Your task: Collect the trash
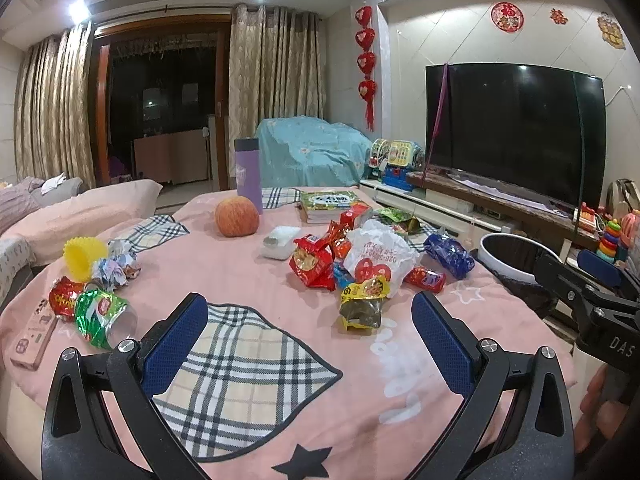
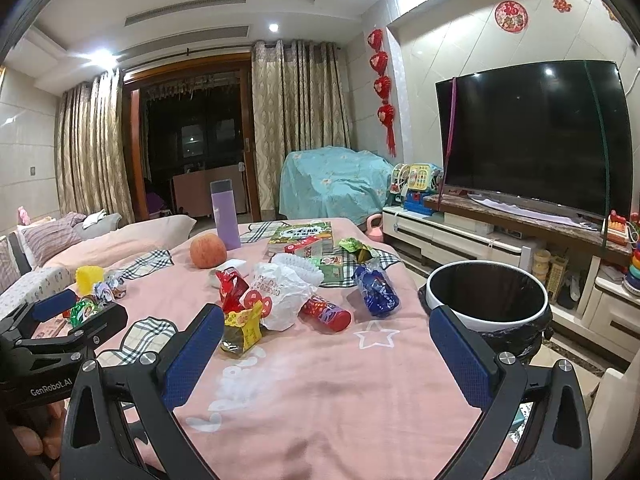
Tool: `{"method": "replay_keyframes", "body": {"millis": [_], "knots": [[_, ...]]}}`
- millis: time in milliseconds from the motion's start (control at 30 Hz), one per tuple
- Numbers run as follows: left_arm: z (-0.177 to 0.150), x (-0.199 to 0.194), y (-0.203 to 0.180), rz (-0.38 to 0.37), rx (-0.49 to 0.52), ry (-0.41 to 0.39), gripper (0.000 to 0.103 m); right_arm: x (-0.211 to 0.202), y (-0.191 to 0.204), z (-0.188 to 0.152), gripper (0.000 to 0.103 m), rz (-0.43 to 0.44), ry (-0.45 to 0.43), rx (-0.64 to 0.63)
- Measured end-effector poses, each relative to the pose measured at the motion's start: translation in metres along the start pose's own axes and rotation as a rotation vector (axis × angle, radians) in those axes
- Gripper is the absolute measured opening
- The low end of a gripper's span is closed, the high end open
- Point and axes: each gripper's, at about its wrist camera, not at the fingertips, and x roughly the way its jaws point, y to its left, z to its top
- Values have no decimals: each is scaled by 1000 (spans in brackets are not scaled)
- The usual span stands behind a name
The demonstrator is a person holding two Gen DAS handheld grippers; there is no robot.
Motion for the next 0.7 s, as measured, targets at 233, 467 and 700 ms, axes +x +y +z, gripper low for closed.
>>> {"method": "replay_keyframes", "body": {"millis": [233,467,700], "knots": [[-1,21,5,2,-15,54,103,16,-2,-1,103,12,37,-7],[1,46,4,-28,-11,109,103,33,-8,0,103,38,79,-10],[4,72,2,-62,-1,168,103,56,-16,3,103,73,139,15]]}}
